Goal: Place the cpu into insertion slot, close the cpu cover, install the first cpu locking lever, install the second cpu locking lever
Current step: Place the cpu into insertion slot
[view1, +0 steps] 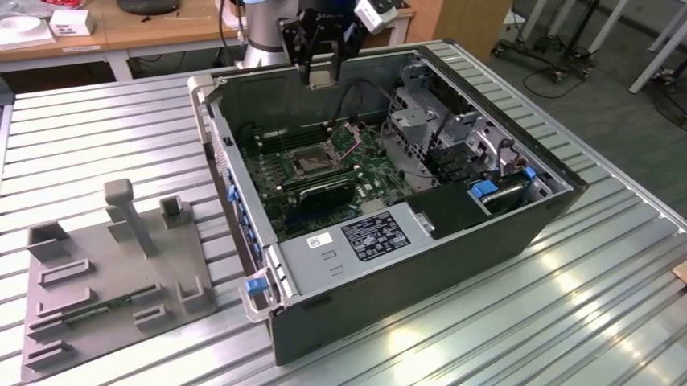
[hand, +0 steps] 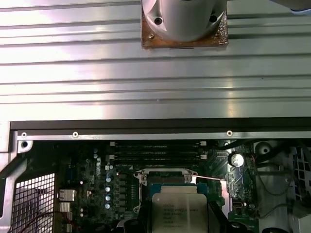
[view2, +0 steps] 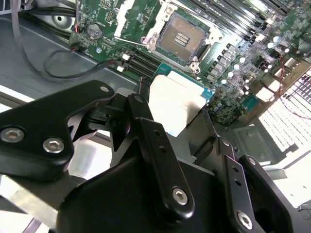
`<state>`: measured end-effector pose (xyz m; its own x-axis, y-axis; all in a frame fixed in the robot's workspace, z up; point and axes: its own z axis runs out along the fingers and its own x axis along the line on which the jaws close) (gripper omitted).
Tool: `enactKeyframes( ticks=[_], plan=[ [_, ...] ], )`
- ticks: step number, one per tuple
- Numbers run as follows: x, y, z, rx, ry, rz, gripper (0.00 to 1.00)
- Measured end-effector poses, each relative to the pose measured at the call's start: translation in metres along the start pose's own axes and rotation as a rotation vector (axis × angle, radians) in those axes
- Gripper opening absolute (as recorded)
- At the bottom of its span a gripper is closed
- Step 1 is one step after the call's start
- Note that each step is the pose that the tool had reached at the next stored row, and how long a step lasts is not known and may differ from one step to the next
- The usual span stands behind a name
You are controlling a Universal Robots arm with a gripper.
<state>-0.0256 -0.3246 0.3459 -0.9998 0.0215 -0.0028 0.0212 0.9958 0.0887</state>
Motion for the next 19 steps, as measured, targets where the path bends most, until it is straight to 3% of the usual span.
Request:
enactKeyframes(
  ticks=[13,19],
  plan=[
    [0.0,-0.0001,0.0013,0.0001,0.0,0.0,0.54],
    [0.0,-0.0006,0.007,0.0,-0.0012,0.0,0.54]
  ],
)
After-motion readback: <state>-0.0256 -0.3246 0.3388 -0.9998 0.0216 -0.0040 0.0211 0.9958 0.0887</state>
